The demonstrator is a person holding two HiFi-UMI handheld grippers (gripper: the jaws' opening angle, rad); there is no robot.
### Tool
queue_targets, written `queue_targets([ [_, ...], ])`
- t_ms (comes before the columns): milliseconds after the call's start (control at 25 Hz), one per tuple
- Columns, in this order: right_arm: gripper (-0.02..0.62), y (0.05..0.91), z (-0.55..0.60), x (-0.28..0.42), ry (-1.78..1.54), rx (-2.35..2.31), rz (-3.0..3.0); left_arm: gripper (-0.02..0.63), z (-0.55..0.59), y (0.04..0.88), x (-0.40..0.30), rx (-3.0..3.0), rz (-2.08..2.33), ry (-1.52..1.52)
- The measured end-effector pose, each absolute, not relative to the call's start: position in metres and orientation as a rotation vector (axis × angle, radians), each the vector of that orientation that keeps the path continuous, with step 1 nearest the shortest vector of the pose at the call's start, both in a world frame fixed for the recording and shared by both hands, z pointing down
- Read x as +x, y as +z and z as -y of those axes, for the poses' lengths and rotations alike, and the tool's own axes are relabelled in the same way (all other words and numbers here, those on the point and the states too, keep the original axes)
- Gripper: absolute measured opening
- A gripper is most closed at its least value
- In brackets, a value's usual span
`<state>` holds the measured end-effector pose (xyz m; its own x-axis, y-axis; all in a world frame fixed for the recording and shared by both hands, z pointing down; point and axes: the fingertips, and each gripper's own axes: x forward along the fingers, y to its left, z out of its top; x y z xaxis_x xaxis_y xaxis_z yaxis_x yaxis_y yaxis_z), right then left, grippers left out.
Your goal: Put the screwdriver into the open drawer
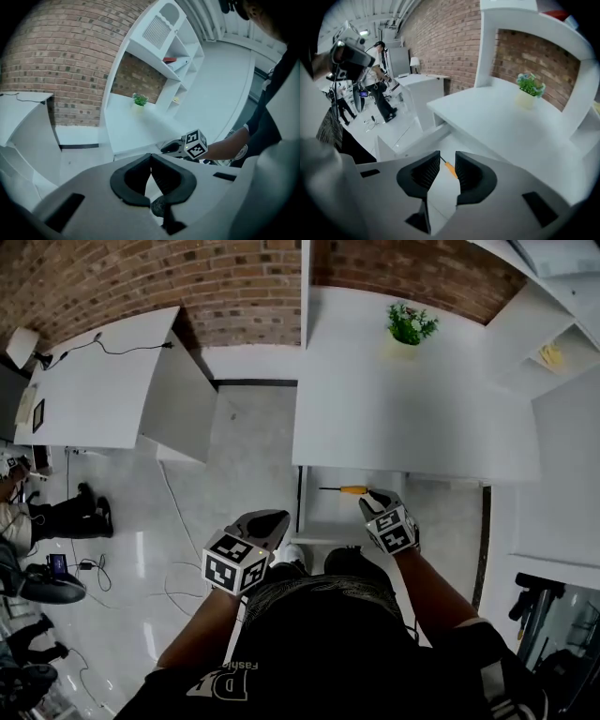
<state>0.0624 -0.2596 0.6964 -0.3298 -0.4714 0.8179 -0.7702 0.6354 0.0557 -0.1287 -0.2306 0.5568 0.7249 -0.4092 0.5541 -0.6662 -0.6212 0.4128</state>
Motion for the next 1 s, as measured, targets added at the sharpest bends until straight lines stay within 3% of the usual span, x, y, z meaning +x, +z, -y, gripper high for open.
queue_targets([
  [320, 0.098, 0.585, 0.224, 0.051, 0.514, 1.306, 2.133, 0.018, 0.225, 0.527, -0.09, 2.501, 0.589, 0.556],
  [560, 0.006, 0.513, 0.197, 0.06, 0.68, 1.505, 2.342, 0.018, 0.209, 0.493, -0.07, 2.578, 0.542, 0.487],
  [720, 0.005, 0.485, 0.182, 0.064, 0.812, 1.503, 2.474, 0.018, 0.19, 0.474, -0.065, 2.595, 0.572, 0.434],
  [1000, 0.005, 0.466, 0.143, 0.08, 0.704, 1.37, 2.518, 0.018, 0.151, 0.465, -0.049, 2.548, 0.717, 0.372],
])
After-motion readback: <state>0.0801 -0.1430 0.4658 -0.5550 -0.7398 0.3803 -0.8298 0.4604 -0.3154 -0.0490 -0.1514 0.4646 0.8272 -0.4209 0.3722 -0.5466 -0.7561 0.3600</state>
